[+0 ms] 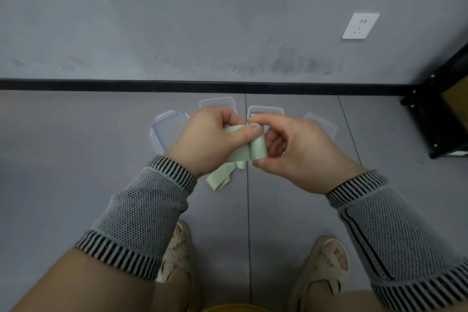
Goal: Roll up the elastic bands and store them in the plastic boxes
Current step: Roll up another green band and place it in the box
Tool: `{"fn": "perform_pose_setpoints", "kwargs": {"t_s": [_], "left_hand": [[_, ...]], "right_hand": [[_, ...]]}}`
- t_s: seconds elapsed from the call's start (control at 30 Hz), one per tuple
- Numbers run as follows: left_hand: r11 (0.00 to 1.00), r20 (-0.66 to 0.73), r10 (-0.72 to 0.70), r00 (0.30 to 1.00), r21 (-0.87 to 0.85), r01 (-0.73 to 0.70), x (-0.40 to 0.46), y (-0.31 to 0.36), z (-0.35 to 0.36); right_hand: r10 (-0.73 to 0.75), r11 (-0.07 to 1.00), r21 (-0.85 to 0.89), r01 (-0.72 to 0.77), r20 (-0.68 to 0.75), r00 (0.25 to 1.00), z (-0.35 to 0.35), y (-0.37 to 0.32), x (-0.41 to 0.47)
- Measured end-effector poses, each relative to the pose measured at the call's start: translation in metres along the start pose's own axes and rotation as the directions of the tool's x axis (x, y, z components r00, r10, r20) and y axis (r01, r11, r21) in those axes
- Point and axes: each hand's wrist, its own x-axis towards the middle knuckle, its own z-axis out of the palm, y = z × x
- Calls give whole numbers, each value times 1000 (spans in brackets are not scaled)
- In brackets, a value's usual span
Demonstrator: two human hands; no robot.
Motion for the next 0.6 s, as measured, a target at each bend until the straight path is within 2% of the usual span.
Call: {"fn": "perform_pose_setpoints", "kwargs": {"t_s": [0.07,0.13,0.23,0.3,0.43,0.6], "left_hand": [[999,-15,-16,1000,-51,15,1,1,2],[992,-3,-36,999,-118,36,1,3,2],[973,22,-56,998,-225,59,0,5,0],[967,29,-53,998,-246,58,0,4,0],[979,82,-8,997,-201,24,1,0,-2],[999,162,-7,987,51,-1,1,-5,-15]], "right_hand": [[-11,1000,-10,10,-24,1000,2,0,0],[-16,998,60,17,-25,1000,1,0,0],[36,933,357,-47,37,999,1,0,-2],[71,867,489,-95,67,995,2,-1,-3],[106,820,563,-103,28,994,1,-2,-2],[131,764,630,-137,56,990,-10,5,-4]]}}
